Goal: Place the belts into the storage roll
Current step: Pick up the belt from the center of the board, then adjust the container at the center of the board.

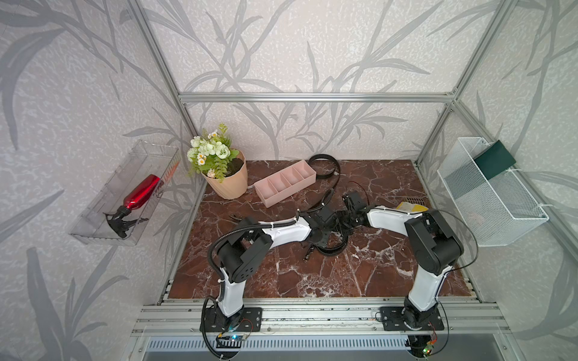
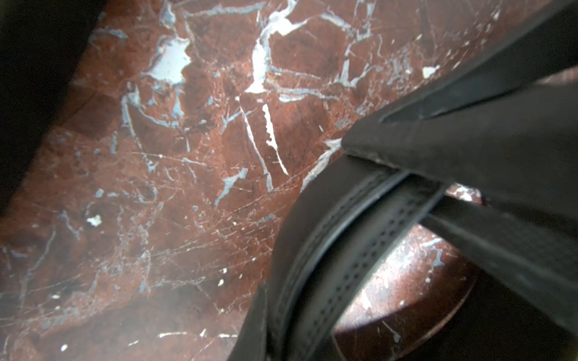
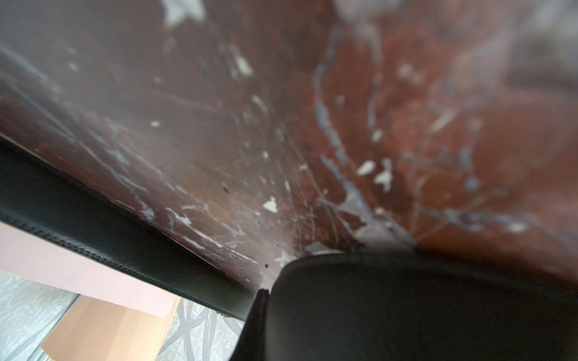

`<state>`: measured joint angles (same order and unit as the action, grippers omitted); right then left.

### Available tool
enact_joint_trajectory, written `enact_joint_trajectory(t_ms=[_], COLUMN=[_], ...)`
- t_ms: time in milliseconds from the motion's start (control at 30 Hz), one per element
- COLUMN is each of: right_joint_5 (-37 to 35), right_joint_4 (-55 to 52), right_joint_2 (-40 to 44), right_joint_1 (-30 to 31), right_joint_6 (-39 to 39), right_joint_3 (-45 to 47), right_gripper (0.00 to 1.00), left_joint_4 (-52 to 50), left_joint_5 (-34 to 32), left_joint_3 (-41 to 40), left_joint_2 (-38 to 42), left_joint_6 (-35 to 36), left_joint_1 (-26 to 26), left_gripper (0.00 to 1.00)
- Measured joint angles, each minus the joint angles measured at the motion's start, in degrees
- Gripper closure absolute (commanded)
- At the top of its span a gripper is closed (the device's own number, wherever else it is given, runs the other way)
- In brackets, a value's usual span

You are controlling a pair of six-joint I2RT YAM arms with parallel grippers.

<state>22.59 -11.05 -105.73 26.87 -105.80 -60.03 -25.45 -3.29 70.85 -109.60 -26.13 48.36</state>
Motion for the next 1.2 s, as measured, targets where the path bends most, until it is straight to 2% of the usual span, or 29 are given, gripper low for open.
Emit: enact_joint_trajectory(t_ms=[100, 200, 233, 267, 467, 633, 800, 933, 1067, 1200], right_joint_5=[-1.6, -5.0, -6.1, -7.0, -10.2, -11.7, -8.0, -4.4, 0.6, 5.4], right_joint_4=[-0.2, -0.1, -0.3, -0.4, 1.1, 13.1, 27.8, 37.4, 43.1, 46.1], right_joint_2=[1.8, 3.5, 3.9, 4.3, 8.9, 13.9, 15.0, 15.6, 16.1, 16.1], right_joint_1=[0.5, 0.7, 0.6, 0.5, 0.5, 0.3, -1.5, -2.4, -2.4, -2.4], right_joint_6=[1.6, 4.0, 5.0, 5.9, 12.9, 22.2, 32.7, 41.7, 51.3, 59.1], right_joint_3=[0.0, 0.2, 0.2, 0.2, 2.2, 8.2, 10.9, 10.9, 10.4, 8.9], right_gripper=[1.00, 1.00, 1.00, 1.00, 1.00, 1.00, 1.00, 1.00, 1.00, 1.00], left_joint_4=[1.3, 1.7, 1.7, 1.8, 3.2, 2.1, 0.2, -2.4, -2.9, -1.4], left_joint_5=[0.0, 0.0, 0.1, 0.2, 0.5, 0.6, 1.6, 1.4, 1.4, 2.2], left_joint_3=[-1.5, -2.6, -2.7, -2.7, -7.2, -13.0, -17.8, -17.6, -16.7, -13.2], left_joint_2=[2.3, 7.6, 9.7, 12.0, 24.0, 30.5, 35.6, 35.9, 33.5, 27.0], left_joint_6=[-0.2, -0.6, -0.7, -0.6, -2.3, -5.7, -11.6, -15.4, -18.7, -21.5], left_joint_1=[0.0, 0.0, 0.0, 0.0, -0.6, -4.2, -16.7, -25.7, -32.1, -37.4], left_gripper=[0.72, 0.49, 0.37, 0.02, 0.01, 0.01, 0.01, 0.01, 0.01, 0.01])
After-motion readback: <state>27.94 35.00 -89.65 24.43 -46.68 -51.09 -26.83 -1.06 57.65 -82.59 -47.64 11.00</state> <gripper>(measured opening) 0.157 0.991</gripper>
